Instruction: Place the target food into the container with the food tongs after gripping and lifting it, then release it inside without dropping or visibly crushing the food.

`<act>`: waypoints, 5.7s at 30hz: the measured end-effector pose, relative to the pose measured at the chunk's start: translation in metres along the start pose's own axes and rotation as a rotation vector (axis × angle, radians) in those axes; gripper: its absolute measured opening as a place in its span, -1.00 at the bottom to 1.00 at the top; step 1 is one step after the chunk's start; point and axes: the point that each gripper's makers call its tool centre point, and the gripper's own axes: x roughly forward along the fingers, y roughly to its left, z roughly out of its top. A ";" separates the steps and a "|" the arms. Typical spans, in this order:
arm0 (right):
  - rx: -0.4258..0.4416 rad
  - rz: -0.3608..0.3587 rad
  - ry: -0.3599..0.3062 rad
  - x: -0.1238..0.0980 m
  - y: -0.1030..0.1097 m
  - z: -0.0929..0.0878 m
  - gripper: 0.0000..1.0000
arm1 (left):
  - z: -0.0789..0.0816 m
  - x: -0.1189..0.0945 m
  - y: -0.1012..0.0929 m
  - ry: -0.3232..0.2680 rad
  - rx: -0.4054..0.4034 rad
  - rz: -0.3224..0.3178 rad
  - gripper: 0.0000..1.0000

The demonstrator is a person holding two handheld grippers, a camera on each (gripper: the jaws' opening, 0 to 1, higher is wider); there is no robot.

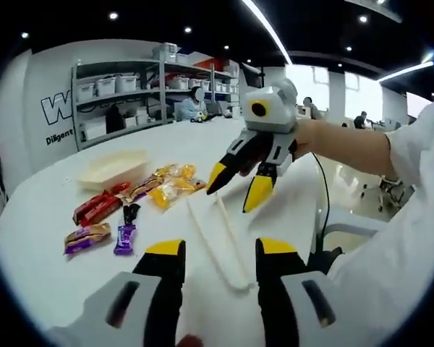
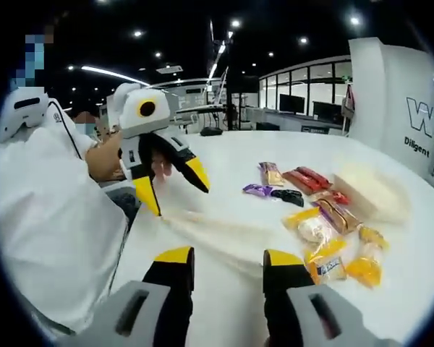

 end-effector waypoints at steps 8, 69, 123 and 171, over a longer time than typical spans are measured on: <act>0.017 -0.003 0.010 0.002 -0.009 -0.009 -0.40 | -0.011 0.007 -0.004 0.041 0.006 -0.015 -0.25; -0.055 0.044 0.000 -0.015 0.035 -0.025 -0.89 | -0.022 0.007 0.038 0.108 0.017 0.026 -0.58; -0.087 0.071 0.024 -0.003 0.032 -0.020 -0.89 | -0.023 -0.003 0.040 0.080 0.008 0.004 -0.39; -0.071 0.068 -0.053 -0.008 0.032 -0.020 -1.00 | -0.027 -0.004 0.041 0.069 -0.008 0.011 -0.40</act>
